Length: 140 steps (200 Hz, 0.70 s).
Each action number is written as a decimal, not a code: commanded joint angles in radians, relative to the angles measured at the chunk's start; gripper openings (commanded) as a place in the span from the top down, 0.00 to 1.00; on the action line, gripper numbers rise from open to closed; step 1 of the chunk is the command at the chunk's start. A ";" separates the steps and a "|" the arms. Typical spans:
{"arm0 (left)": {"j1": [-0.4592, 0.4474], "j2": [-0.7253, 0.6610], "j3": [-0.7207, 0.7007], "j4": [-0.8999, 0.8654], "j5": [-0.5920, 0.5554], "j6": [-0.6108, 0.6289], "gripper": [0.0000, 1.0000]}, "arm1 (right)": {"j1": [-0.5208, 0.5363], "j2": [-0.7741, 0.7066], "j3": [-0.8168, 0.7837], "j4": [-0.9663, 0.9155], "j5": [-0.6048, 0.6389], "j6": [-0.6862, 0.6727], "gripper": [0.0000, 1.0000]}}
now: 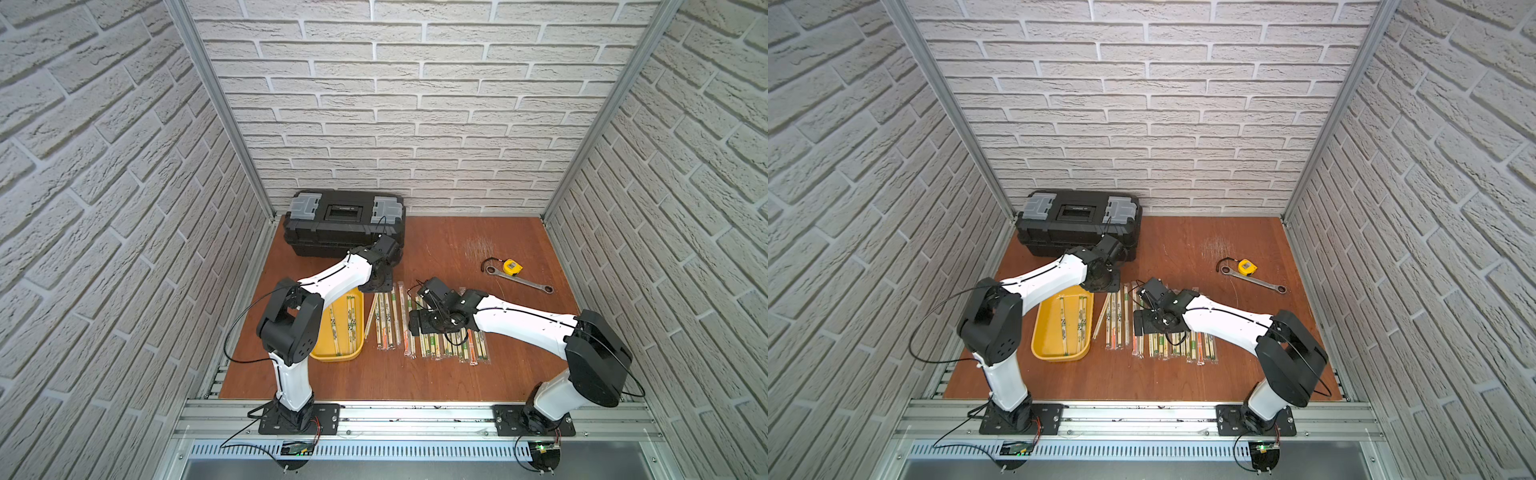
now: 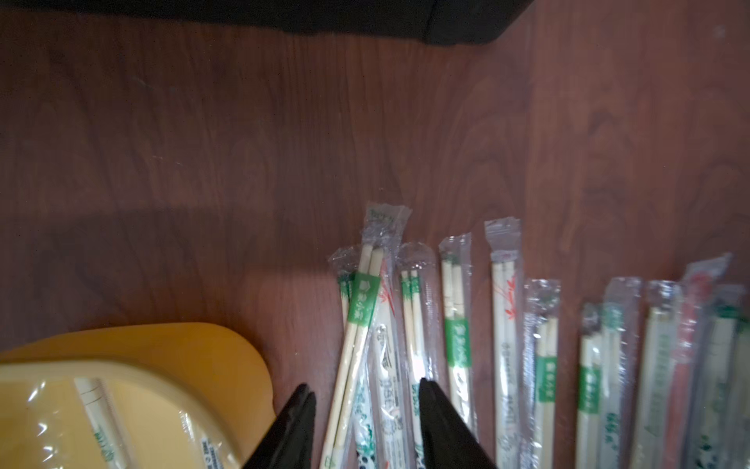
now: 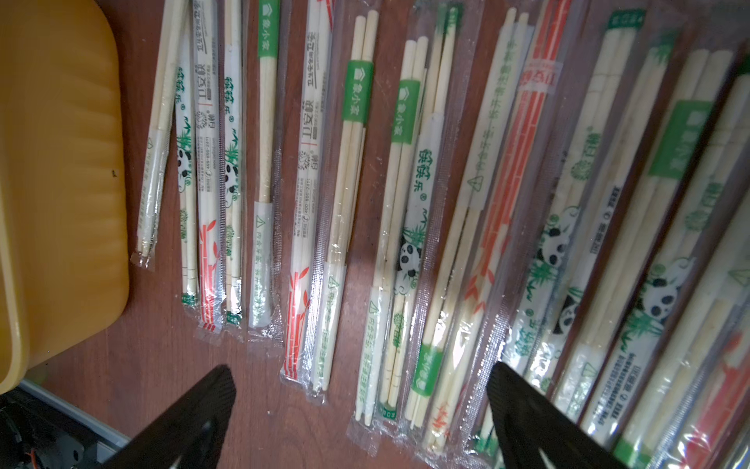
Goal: Take the paired disposable chopsticks out of the storage box
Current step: Adjust the paired disposable chopsticks at the center of the board.
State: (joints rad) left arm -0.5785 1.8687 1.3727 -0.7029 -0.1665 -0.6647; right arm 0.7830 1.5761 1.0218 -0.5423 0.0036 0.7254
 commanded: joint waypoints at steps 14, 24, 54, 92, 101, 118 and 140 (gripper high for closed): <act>0.026 0.038 0.008 0.024 0.011 0.009 0.64 | -0.008 -0.047 -0.015 0.002 0.014 -0.004 0.02; 0.034 0.041 0.001 0.034 0.016 0.012 0.65 | -0.008 -0.047 -0.014 0.003 0.015 -0.004 0.02; 0.043 0.049 -0.013 0.056 0.025 0.020 0.66 | -0.009 -0.044 -0.013 0.004 0.013 -0.004 0.02; 0.043 0.064 -0.021 0.079 0.045 0.026 0.65 | -0.009 -0.038 -0.009 0.006 0.012 -0.004 0.02; 0.043 0.067 -0.021 0.083 0.051 0.025 0.65 | -0.010 -0.036 -0.009 0.006 0.012 -0.006 0.02; 0.042 0.075 -0.023 0.091 0.061 0.028 0.64 | -0.009 -0.034 -0.008 0.006 0.012 -0.006 0.02; 0.040 0.085 -0.020 0.091 0.063 0.029 0.64 | -0.009 -0.033 -0.008 0.007 0.010 -0.006 0.02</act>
State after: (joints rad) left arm -0.5377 1.9327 1.3655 -0.6266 -0.1184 -0.6468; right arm 0.7803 1.5650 1.0199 -0.5426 0.0040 0.7254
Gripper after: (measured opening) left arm 0.360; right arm 0.981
